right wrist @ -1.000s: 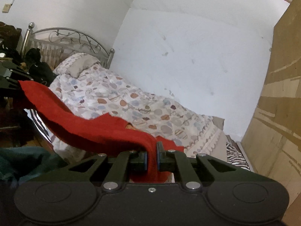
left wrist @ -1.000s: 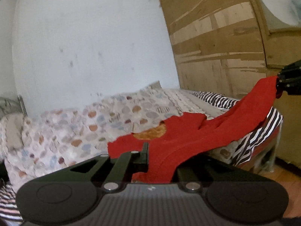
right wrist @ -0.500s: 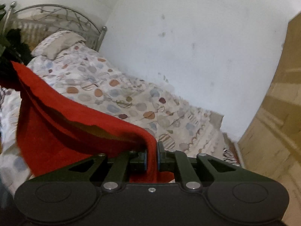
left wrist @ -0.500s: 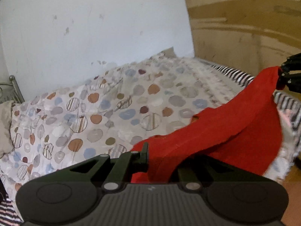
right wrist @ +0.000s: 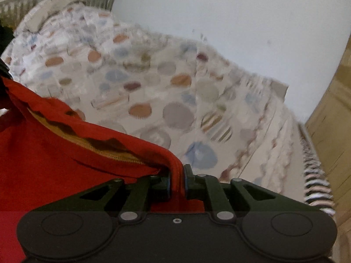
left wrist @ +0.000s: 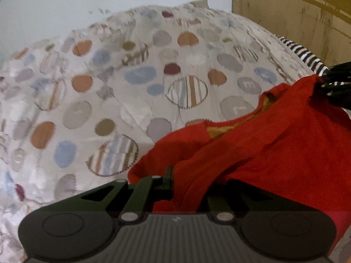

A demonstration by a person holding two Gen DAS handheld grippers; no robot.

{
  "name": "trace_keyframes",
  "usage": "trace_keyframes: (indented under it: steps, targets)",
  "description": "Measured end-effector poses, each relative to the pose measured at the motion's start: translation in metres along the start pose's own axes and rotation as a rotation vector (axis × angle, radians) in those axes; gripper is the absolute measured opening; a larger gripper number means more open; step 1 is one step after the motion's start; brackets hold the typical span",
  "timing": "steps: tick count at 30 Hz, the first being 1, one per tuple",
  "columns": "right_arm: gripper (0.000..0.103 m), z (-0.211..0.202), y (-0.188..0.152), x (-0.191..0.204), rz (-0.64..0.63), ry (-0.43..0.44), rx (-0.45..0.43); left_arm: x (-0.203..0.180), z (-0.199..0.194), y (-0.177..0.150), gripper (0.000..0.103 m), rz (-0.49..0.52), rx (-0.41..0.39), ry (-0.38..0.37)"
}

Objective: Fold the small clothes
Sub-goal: 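Lift the hem with both tools and fold it toward the collar, then release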

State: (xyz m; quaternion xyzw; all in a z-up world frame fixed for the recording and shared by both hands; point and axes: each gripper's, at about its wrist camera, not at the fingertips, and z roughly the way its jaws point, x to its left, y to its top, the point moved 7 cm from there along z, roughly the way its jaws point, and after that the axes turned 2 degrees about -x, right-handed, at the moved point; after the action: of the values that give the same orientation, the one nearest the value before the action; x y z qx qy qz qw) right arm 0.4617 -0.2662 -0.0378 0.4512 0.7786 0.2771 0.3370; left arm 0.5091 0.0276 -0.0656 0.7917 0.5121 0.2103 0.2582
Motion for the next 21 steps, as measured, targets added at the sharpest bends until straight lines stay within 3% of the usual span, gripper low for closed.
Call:
trace_keyframes:
  steps: [4, 6, 10, 12, 14, 17, 21]
  targets:
    - [0.014, 0.027, -0.011, 0.004, 0.007, 0.015, 0.036, 0.014, 0.005, 0.002, 0.017, -0.022, 0.013, -0.102]
    - [0.015, 0.035, -0.012, 0.003, 0.018, 0.025, 0.047, 0.025, 0.003, 0.003, 0.040, -0.033, 0.025, -0.136]
    - [0.025, 0.043, -0.012, -0.003, 0.049, 0.055, 0.065, 0.046, -0.007, 0.005, 0.053, -0.052, 0.024, -0.166]
    - [0.029, 0.045, -0.010, -0.007, 0.066, 0.060, 0.067, 0.051, -0.013, 0.009, 0.073, -0.053, 0.011, -0.175]
    - [0.029, 0.047, -0.007, -0.012, 0.094, 0.070, 0.072, 0.057, -0.016, 0.010, 0.095, -0.078, 0.024, -0.231]
    - [0.029, 0.051, -0.007, -0.022, 0.130, 0.053, 0.092, 0.073, -0.022, 0.012, 0.097, -0.185, -0.006, -0.279]
    - [0.029, 0.046, -0.009, -0.039, 0.216, 0.048, 0.081, 0.093, -0.033, 0.011, 0.098, -0.248, -0.079, -0.217]
